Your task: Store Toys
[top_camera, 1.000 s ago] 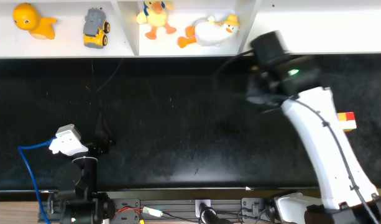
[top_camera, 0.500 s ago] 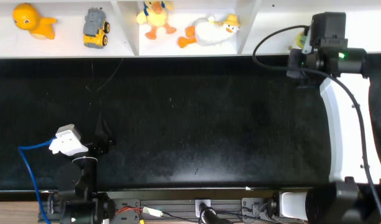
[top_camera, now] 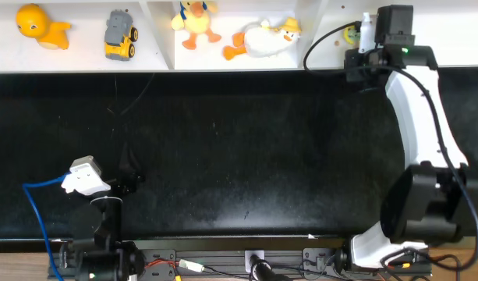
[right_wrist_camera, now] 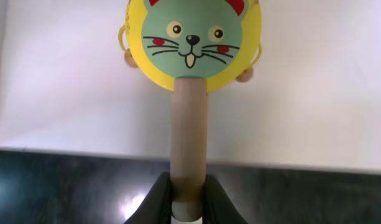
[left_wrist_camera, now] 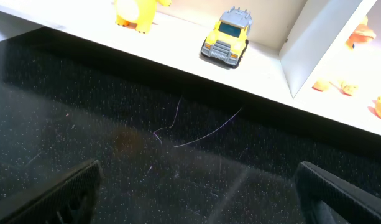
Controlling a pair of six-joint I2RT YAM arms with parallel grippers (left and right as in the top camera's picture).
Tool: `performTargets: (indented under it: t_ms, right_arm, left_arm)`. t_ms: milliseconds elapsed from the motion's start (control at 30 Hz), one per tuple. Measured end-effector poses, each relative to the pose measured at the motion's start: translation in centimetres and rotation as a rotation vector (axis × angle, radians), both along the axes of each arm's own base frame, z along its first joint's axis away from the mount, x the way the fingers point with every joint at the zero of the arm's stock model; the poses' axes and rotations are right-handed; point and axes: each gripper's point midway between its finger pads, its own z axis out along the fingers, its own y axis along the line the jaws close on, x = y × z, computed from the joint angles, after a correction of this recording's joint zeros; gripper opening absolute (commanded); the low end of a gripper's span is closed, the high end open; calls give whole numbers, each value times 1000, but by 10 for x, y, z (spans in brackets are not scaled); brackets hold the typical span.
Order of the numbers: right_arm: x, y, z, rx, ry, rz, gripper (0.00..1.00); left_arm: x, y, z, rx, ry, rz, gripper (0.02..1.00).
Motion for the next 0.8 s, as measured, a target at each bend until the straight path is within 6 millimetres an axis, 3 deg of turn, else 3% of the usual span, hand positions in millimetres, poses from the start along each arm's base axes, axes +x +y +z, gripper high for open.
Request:
performTargets:
  t_ms: [467, 500, 567, 633, 700, 733, 800]
  right_arm:
    - [33, 0, -6, -3, -94, 13, 47]
    - [33, 0, -8, -3, -92, 13, 82]
    - [34, 0, -11, -1, -86, 11, 489]
    - [34, 0, -13, 0, -83, 10, 623]
    - [34, 0, -13, 9, -84, 0, 917]
    - [34, 0, -13, 10, -84, -1, 998]
    - [32, 0, -15, 19, -72, -16, 996]
  left_arm:
    - [0, 0, 0, 0, 0, 0, 998]
    - [0, 0, 0, 0, 0, 0, 998]
    - [0, 0, 0, 0, 0, 0, 998]
    - [0, 0, 0, 0, 0, 0, 996]
    - [0, 0, 0, 0, 0, 0, 998]
    - [0, 0, 0, 0, 0, 0, 996]
    - [0, 0, 0, 0, 0, 0, 998]
